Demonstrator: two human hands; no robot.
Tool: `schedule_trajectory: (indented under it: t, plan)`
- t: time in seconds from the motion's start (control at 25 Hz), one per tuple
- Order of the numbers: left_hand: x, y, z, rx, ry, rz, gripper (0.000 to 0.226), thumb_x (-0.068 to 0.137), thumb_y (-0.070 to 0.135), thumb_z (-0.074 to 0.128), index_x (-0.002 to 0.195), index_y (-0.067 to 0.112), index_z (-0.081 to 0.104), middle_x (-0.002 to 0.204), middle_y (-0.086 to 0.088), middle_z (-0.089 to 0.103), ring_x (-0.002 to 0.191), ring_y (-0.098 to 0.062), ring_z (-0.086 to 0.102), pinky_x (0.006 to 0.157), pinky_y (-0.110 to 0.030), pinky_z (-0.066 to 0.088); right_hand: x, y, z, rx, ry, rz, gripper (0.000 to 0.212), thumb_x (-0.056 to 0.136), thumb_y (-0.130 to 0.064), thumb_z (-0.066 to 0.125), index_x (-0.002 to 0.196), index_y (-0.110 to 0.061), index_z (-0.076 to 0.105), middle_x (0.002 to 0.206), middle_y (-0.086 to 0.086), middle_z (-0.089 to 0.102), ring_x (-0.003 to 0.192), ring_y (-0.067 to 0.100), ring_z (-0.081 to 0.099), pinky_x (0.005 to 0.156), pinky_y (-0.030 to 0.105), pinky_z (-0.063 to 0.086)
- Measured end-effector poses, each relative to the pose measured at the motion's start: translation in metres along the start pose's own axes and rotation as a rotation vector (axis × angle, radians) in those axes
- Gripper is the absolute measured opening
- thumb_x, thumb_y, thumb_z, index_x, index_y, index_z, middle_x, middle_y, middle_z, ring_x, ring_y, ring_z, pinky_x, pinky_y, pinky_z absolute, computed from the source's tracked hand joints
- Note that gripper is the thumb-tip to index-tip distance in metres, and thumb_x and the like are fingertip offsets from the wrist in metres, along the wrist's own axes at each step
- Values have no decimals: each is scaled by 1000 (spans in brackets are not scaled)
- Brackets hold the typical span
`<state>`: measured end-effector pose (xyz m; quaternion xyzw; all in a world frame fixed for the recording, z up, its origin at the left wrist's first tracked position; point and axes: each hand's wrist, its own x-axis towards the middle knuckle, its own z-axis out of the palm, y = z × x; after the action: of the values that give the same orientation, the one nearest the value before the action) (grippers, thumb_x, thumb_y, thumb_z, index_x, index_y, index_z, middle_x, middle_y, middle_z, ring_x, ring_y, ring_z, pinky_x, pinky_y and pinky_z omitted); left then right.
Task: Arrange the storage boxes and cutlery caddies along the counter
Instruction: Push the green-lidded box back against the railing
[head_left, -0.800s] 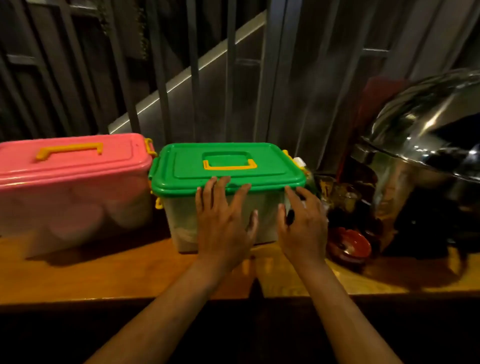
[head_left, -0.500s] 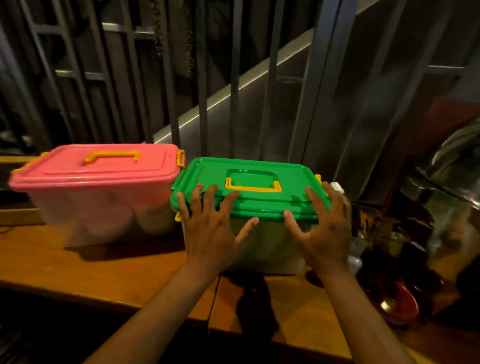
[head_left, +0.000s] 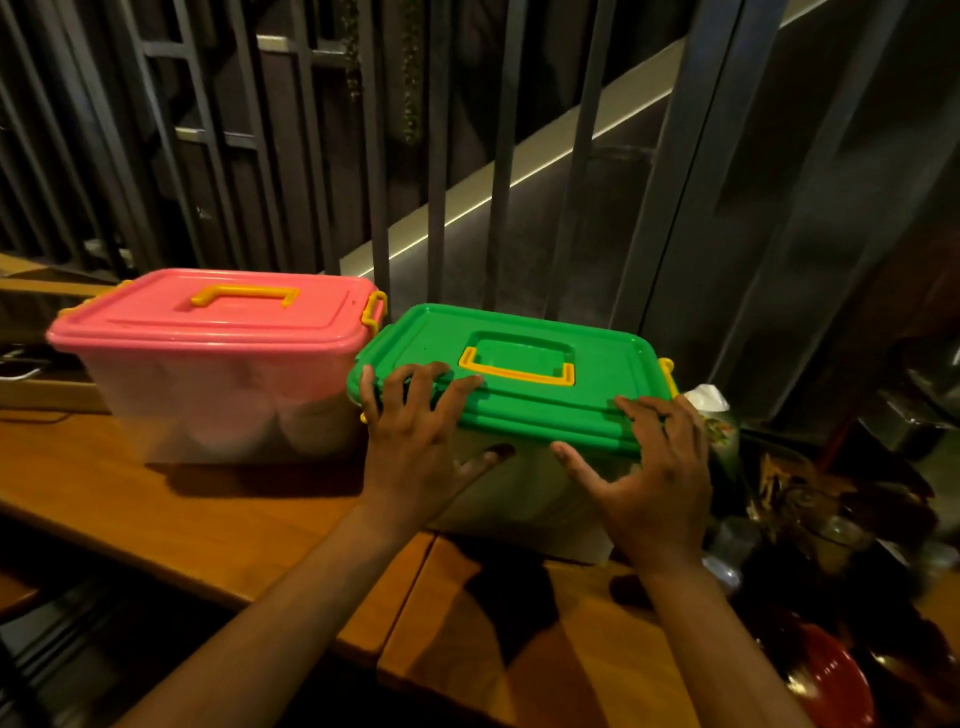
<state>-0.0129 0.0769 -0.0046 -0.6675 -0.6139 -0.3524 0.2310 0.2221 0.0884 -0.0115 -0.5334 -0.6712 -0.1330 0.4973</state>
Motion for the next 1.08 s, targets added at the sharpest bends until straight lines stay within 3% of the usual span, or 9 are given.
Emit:
schedule_trajectory:
  t: [0.36, 0.76, 1.08]
  plan:
    - [35, -21, 37, -59, -16, 74, 74, 70, 78, 60, 131, 36, 57, 132, -3, 53, 126, -32, 45, 117, -62, 12, 18, -1, 25, -67, -22, 86, 78, 74, -78, 59, 122, -17, 60, 125, 12, 54, 133, 35, 40, 109, 48, 39]
    - [73, -33, 79, -27, -88, 183, 87, 65, 71, 71, 140, 33, 46, 137, -7, 47, 129, -33, 41, 116, -64, 13, 52, 19, 45, -176, -190, 121, 78, 77, -77, 55, 131, -21, 51, 131, 11, 45, 137, 33, 33, 112, 49, 36]
    - [98, -26, 108, -43, -96, 177, 88, 64, 70, 75, 139, 33, 44, 137, -7, 46, 129, -33, 40, 116, -64, 12, 79, 44, 50, -210, -361, 88, 75, 78, -49, 74, 141, -23, 41, 140, 11, 41, 141, 33, 28, 113, 53, 37]
